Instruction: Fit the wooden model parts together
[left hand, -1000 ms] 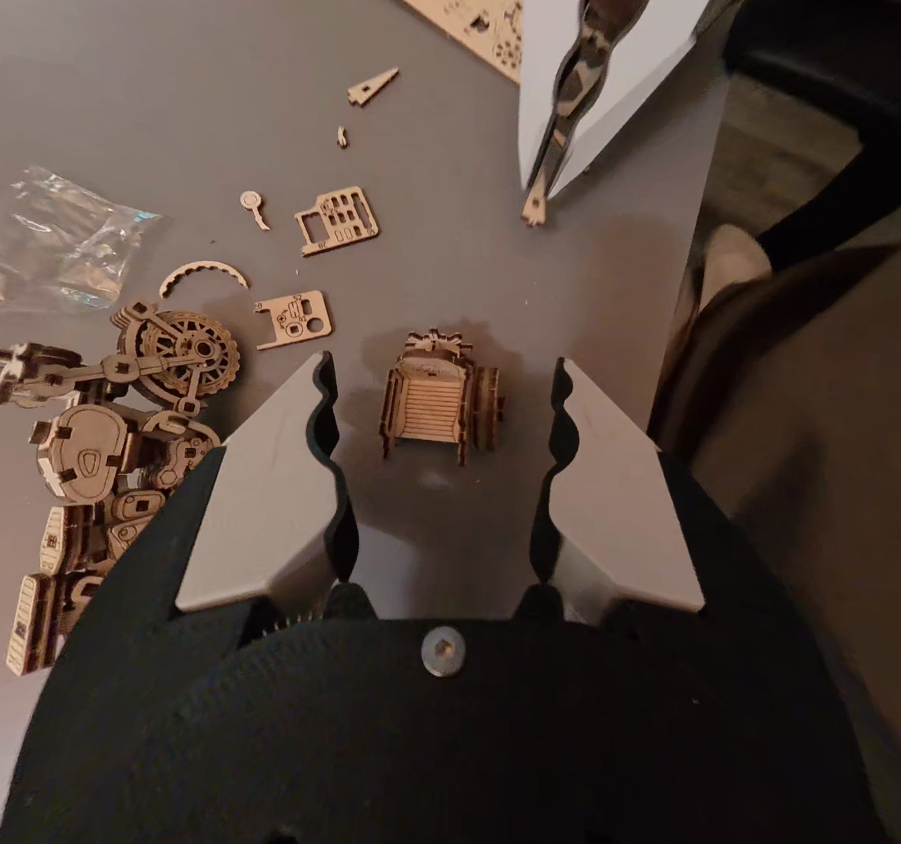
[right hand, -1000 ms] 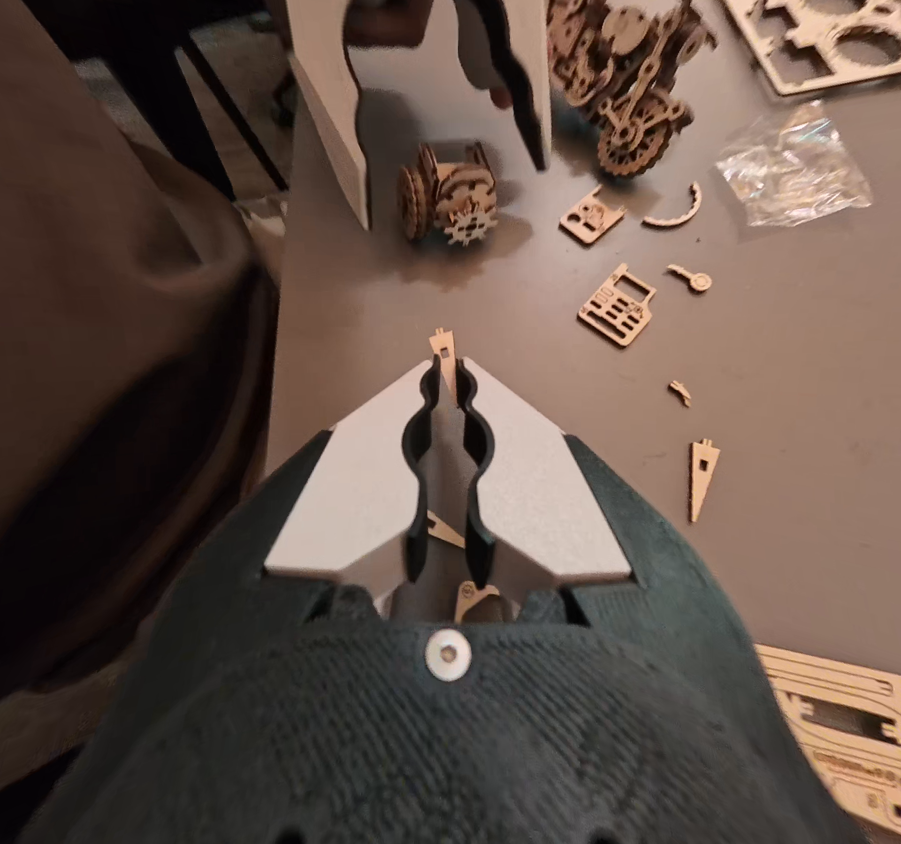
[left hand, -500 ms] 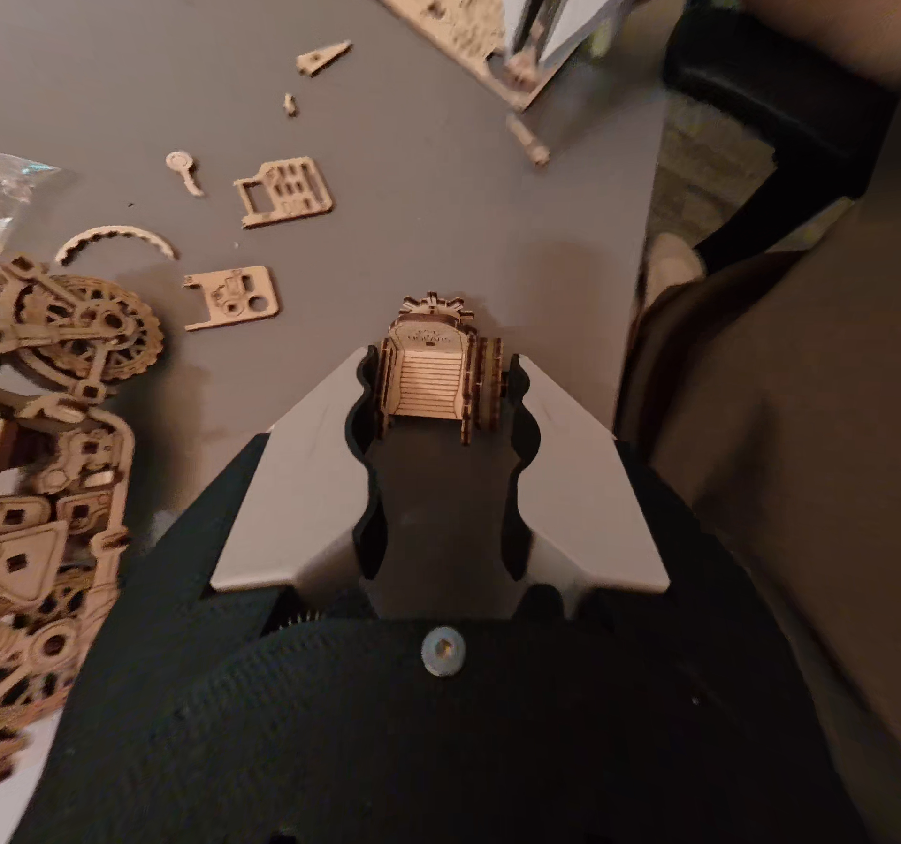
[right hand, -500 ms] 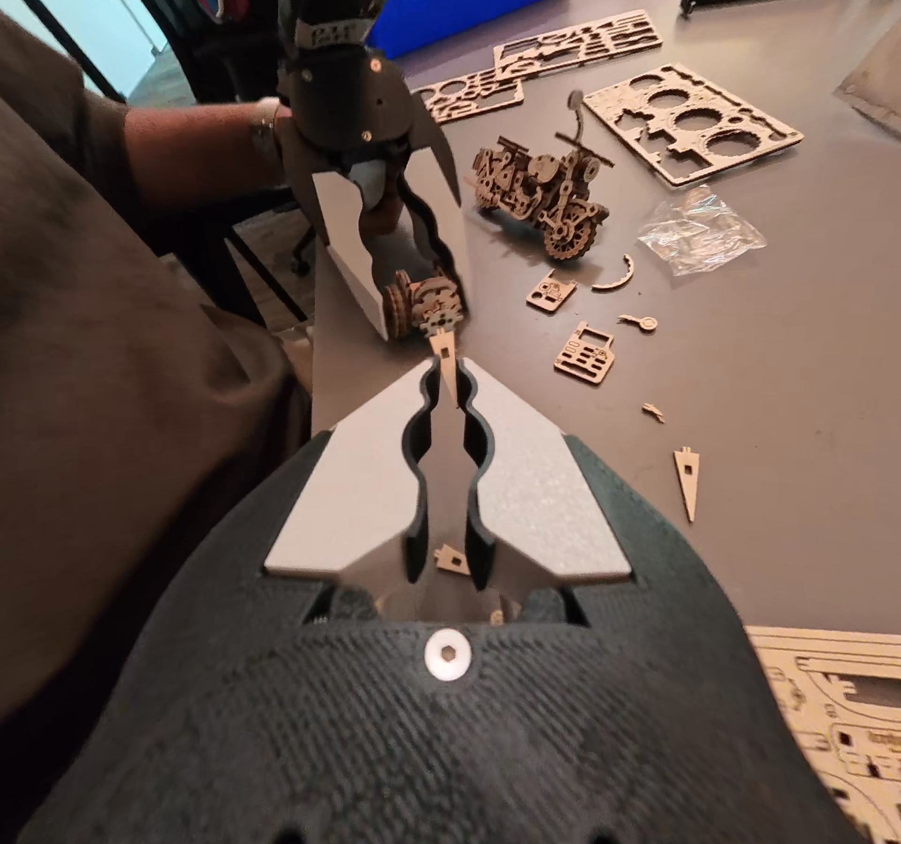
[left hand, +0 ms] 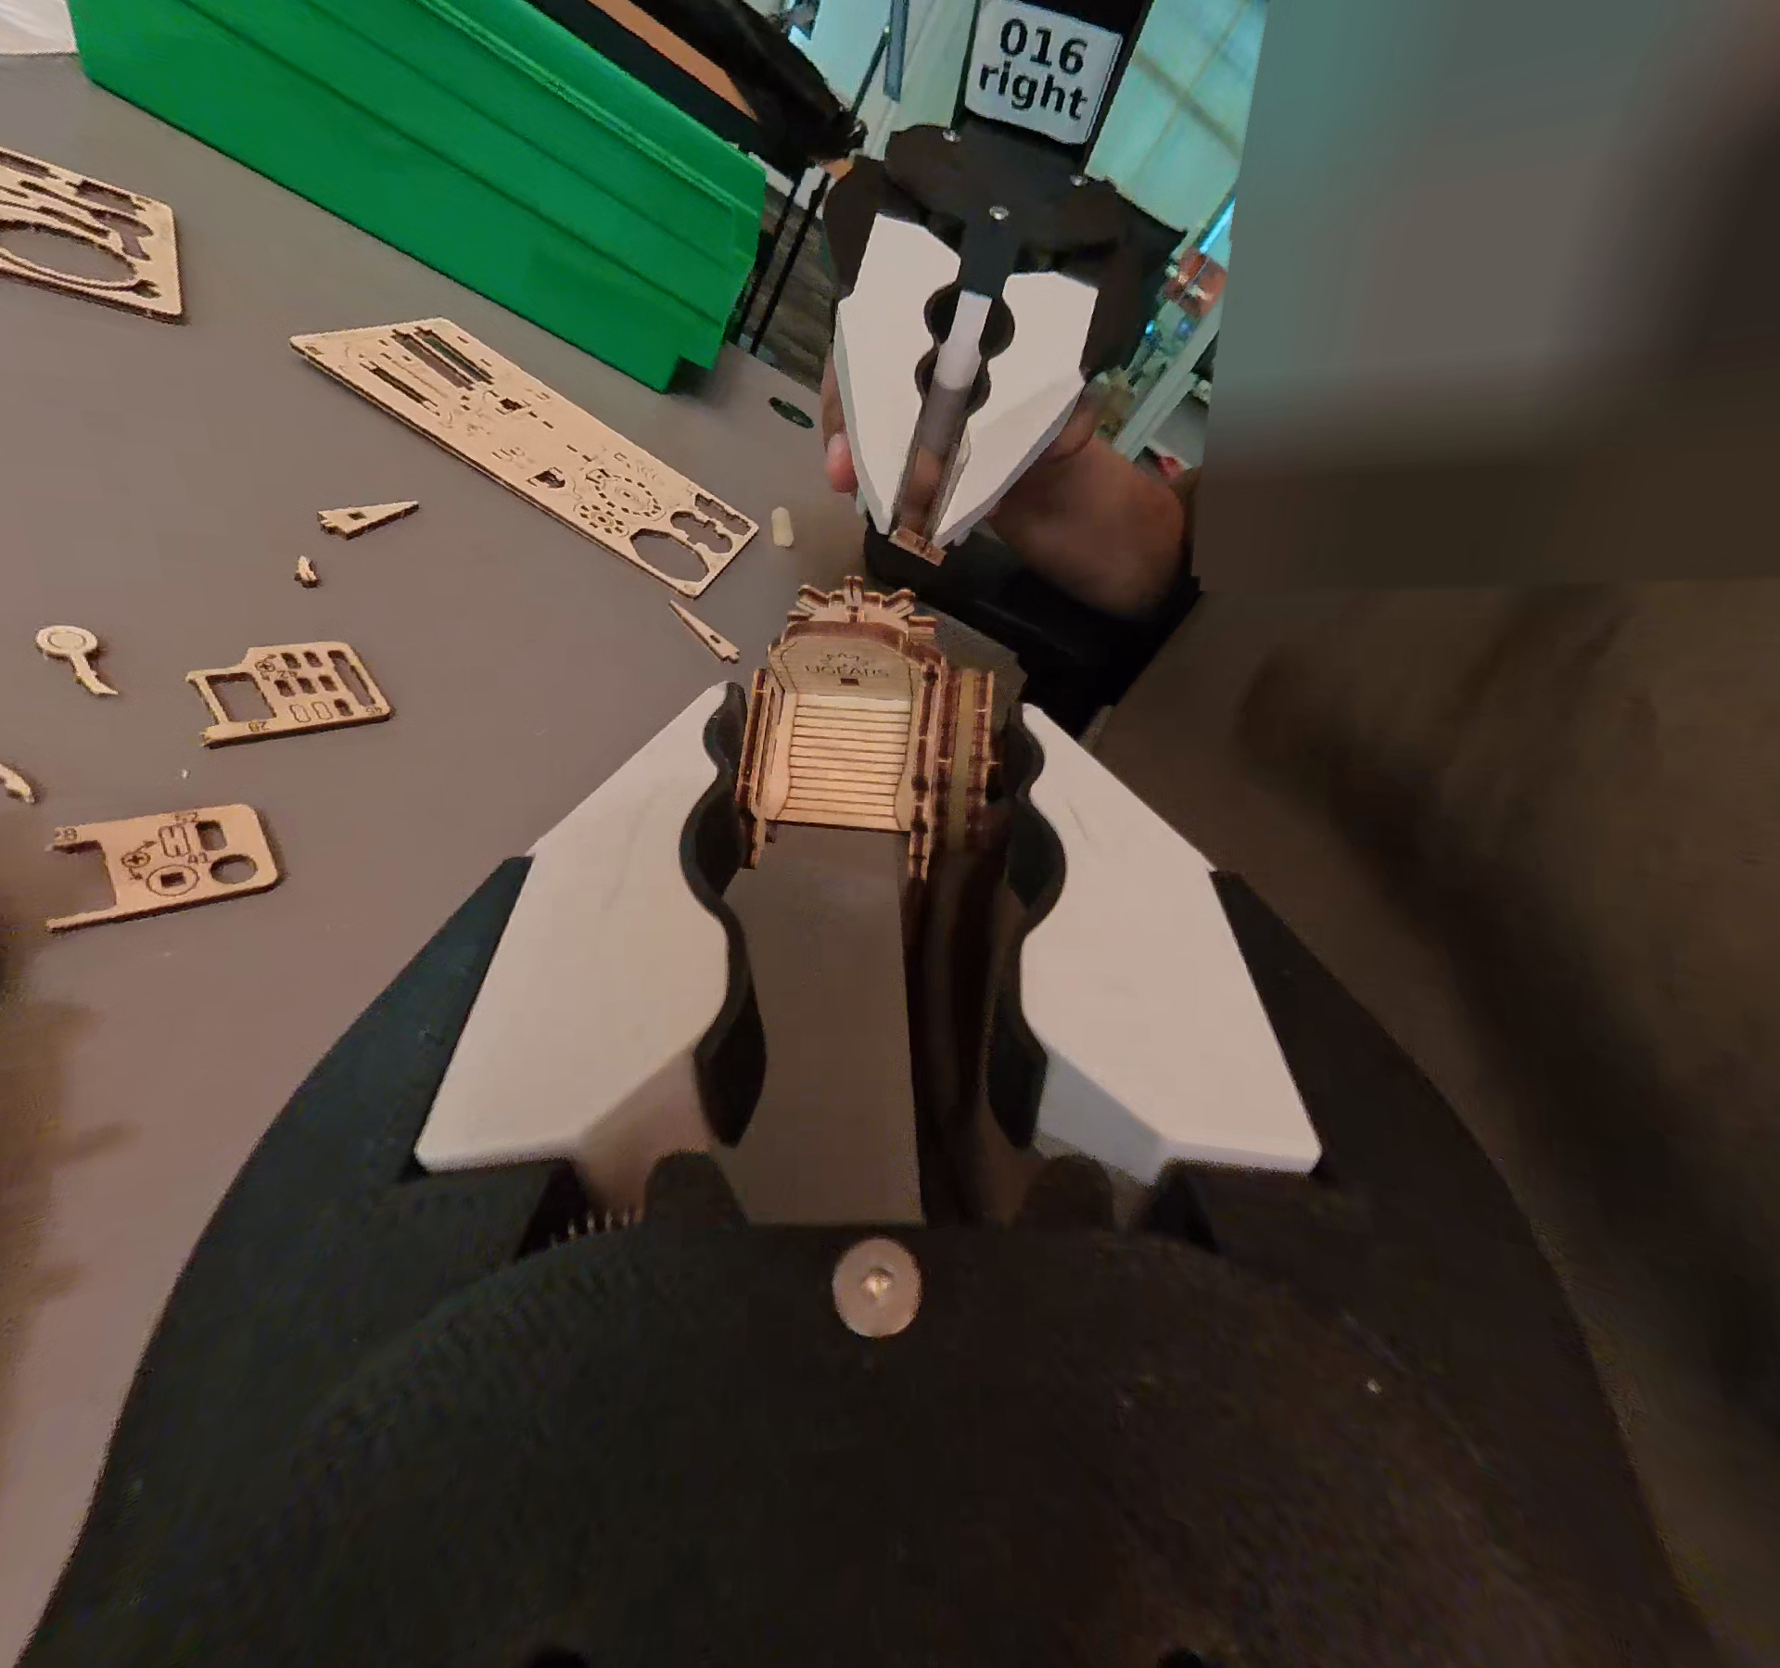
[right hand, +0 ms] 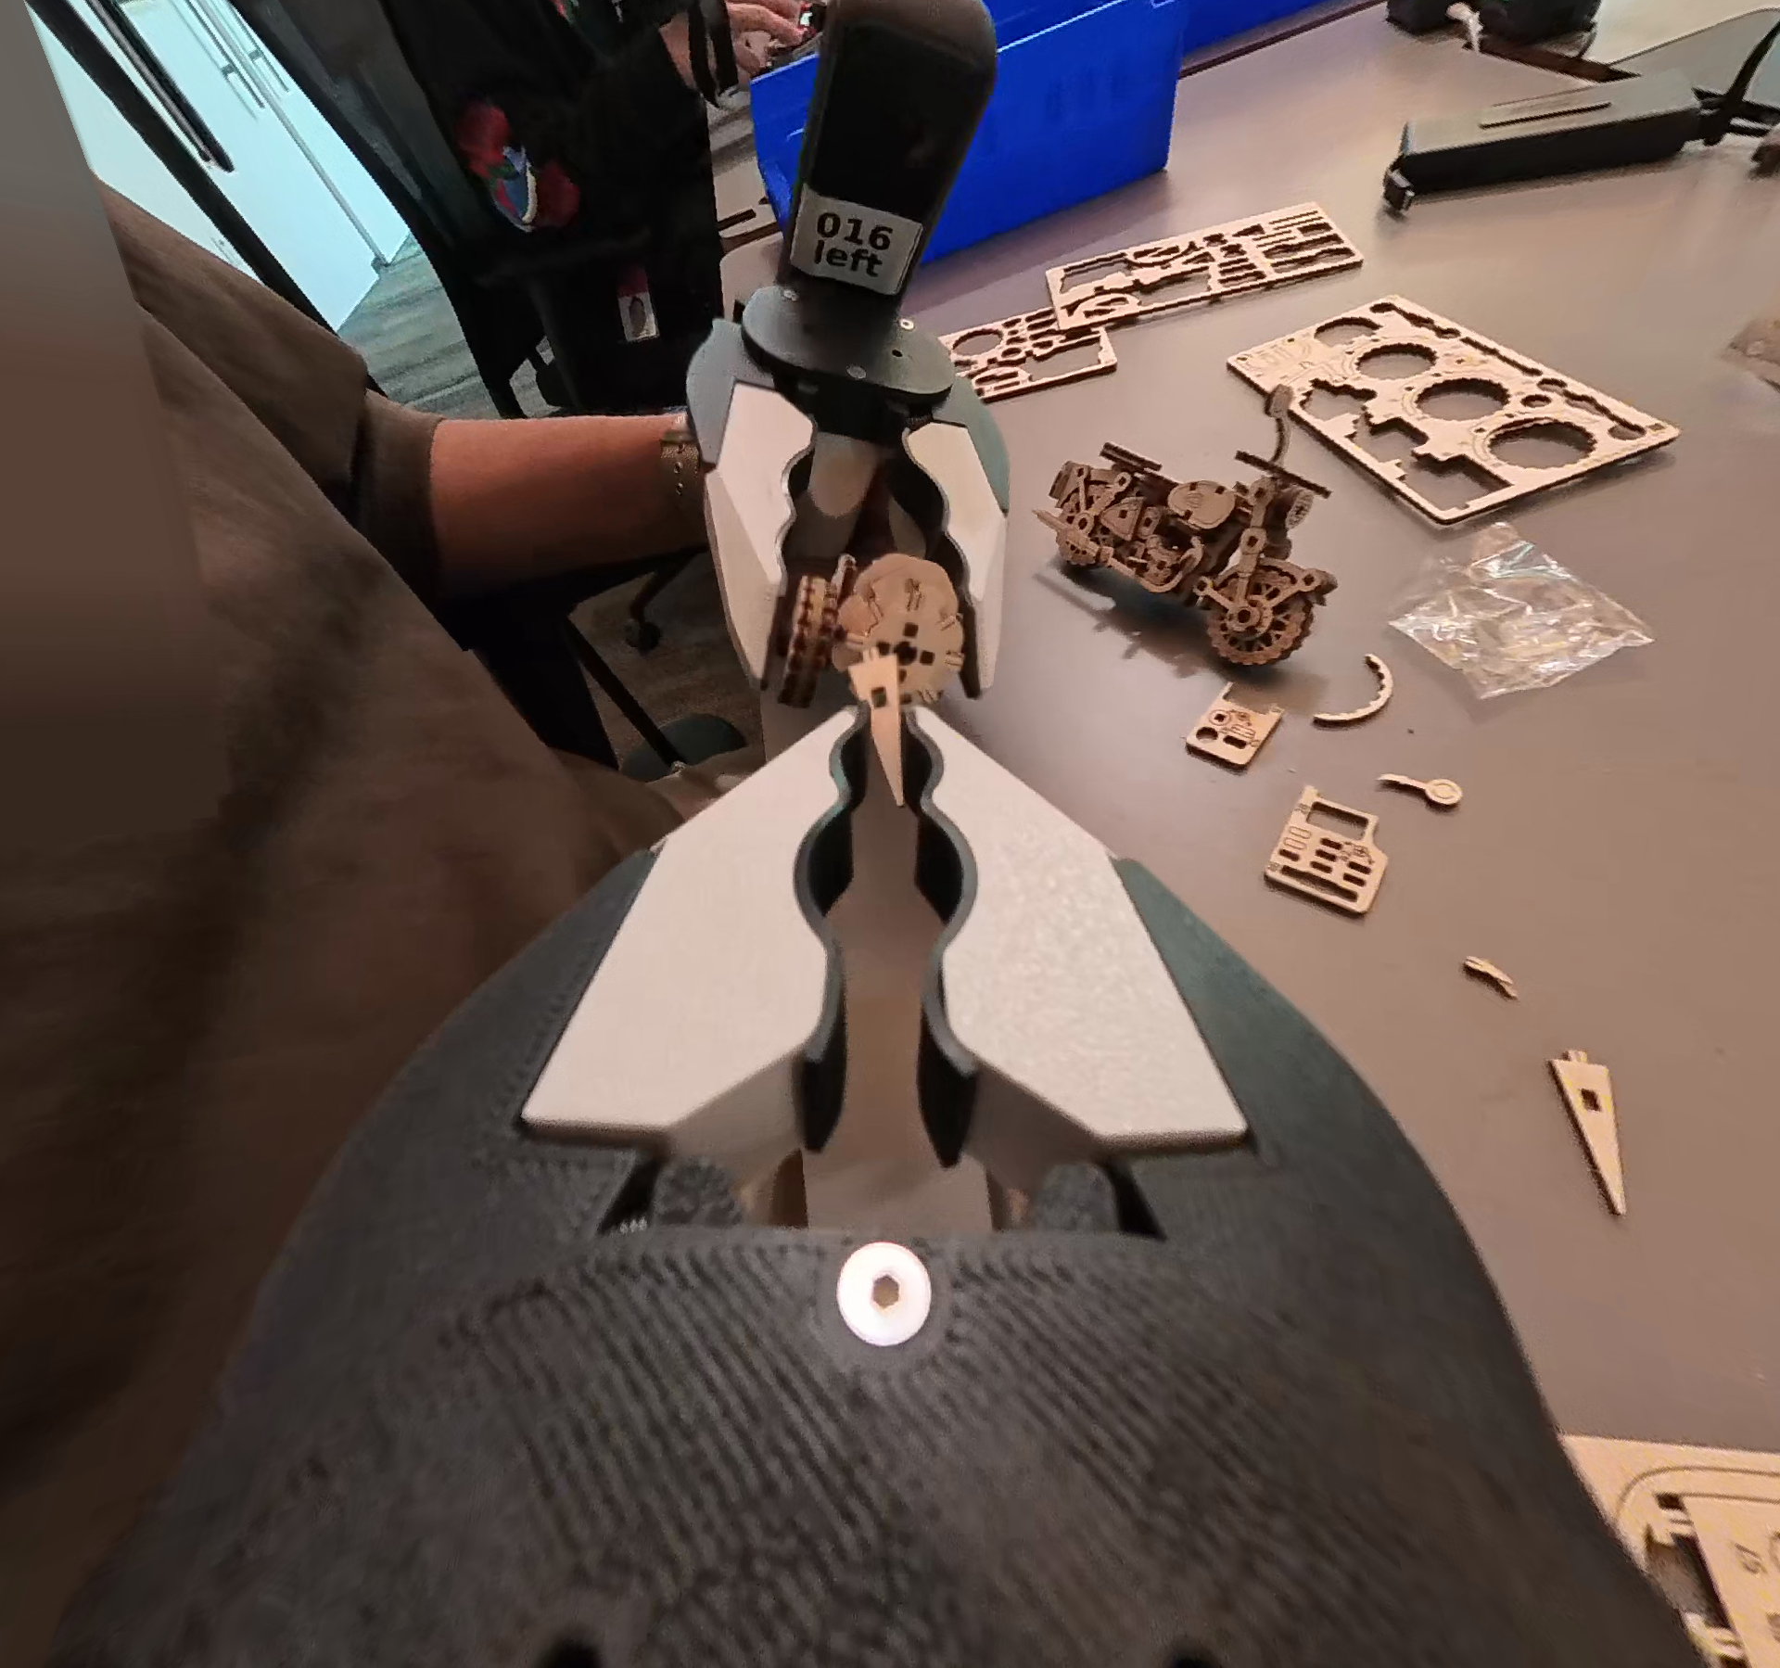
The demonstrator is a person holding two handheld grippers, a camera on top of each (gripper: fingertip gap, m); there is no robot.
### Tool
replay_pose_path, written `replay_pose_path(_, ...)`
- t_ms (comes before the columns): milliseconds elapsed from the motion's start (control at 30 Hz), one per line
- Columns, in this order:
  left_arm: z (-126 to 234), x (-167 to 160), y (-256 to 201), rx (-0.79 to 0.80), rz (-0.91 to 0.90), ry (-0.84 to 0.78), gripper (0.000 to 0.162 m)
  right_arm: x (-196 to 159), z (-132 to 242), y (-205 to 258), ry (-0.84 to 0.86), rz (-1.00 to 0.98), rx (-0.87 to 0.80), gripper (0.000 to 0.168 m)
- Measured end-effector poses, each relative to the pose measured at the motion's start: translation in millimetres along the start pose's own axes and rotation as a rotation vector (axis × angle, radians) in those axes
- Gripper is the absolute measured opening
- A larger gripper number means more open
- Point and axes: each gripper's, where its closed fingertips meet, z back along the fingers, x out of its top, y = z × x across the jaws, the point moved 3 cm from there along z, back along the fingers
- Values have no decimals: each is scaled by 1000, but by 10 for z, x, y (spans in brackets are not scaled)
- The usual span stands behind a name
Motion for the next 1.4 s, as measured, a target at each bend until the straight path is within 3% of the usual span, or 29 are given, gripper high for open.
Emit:
replay_pose_path(200,-32,-64,-16,46,-91,50,52,-44,46,43,9,151,-33,4)
replay_pose_path(633,-158,-222,98,130,-71,166,51,-223,1,30,141,476,-208,5)
replay_pose_path(1400,-214,-334,105,139,-51,234,51,-404,-124,42,238,506,-182,5)
